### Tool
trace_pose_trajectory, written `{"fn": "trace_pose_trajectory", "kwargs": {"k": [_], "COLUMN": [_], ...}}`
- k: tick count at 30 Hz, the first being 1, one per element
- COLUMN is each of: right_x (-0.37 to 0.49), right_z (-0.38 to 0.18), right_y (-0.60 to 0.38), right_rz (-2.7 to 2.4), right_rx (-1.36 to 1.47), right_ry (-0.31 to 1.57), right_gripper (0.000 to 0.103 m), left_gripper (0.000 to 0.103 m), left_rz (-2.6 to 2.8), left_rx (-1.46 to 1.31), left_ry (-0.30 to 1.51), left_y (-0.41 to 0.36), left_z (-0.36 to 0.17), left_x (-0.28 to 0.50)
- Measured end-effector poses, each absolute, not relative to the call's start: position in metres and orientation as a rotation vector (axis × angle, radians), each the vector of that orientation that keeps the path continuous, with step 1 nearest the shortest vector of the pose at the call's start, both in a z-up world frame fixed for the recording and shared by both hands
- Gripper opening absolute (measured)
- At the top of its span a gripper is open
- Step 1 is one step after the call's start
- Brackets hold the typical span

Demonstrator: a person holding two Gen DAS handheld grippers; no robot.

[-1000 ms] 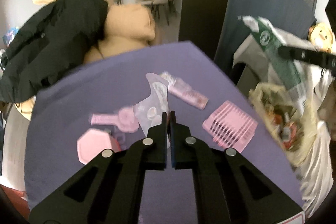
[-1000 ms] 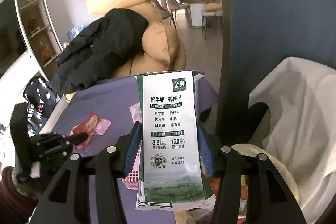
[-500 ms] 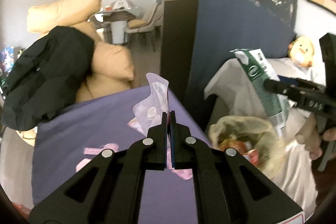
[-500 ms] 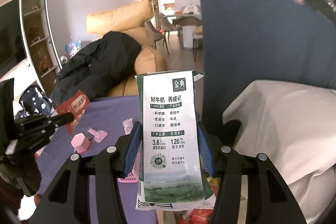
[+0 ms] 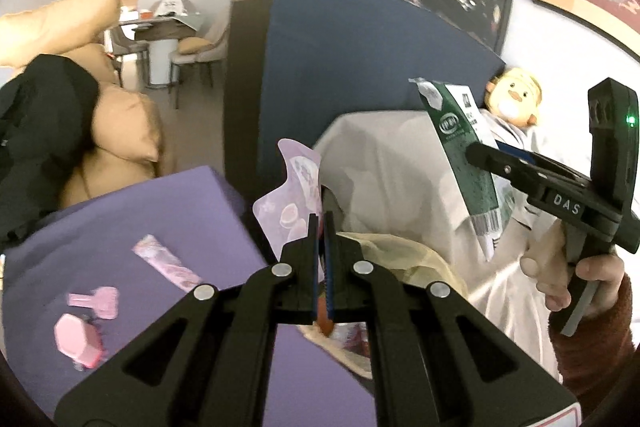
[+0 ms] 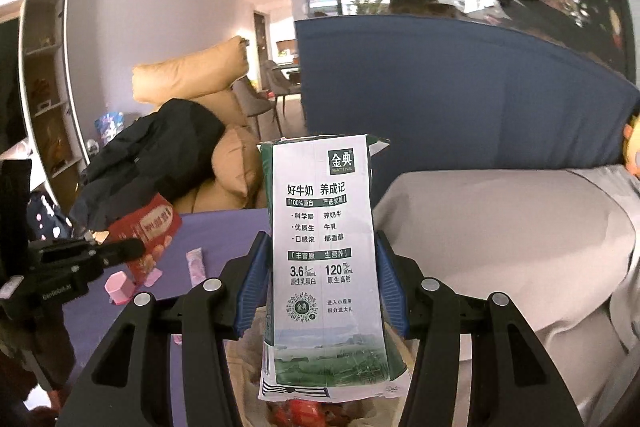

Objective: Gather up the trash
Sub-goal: 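Drop the clear wrapper into the trash bag with the left tool while the right tool lowers the carton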

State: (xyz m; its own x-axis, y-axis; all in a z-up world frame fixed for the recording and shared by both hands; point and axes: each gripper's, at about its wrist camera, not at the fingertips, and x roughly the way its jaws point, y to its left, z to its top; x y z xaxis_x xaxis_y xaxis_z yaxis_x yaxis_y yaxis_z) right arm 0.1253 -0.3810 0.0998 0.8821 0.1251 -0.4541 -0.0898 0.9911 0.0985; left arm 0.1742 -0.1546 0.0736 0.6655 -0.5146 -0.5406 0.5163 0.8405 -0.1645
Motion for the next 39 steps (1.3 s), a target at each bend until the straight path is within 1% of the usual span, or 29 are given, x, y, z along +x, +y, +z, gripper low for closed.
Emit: {"fn": "trace_pose_trajectory", "kwargs": {"k": [7,19,26,31,36,38,39], "right_x": [0.115,0.111,0.112,0.119,0.128,0.131,0.132], "right_z": [0.092,0.07,0.052,0.034,0.019,0.017,0.015], "right_y": [-0.41,-0.438,-0.448,-0.456,-0.46,-0.459,-0.458], "right_rz": [0.099,0.069,0.067,0.054,0.046,0.045,0.046], "right_rx": [0.128,0.18,0.216,0.236,0.255,0.259,0.26], "right_ry": [0.455,0.478,0.488,0.534,0.569,0.577,0.579], "right_gripper": [0.049,0.049,0.049,0.049,0.049,0.049,0.049], "left_gripper": [0.002,0.002,0.002,0.002,0.002,0.005,0.009], "left_rz": [-0.643,-0.775,-0.828,-0.813,-0.794,-0.784,-0.771], "left_rx": [0.053,0.073,0.093,0.105,0.146,0.147,0.139], "left_ry": [0.67,0.828,0.974,1.067,1.08,1.071,1.063], "left_y": [-0.2,-0.245,-0.27,-0.281,-0.29,-0.291,-0.289], "left_z": [0.056,0.007,-0.041,-0.077,-0.094,-0.095,-0.094], "left_x": [0.174,0.176,0.186,0.202,0.205,0.207,0.208]}}
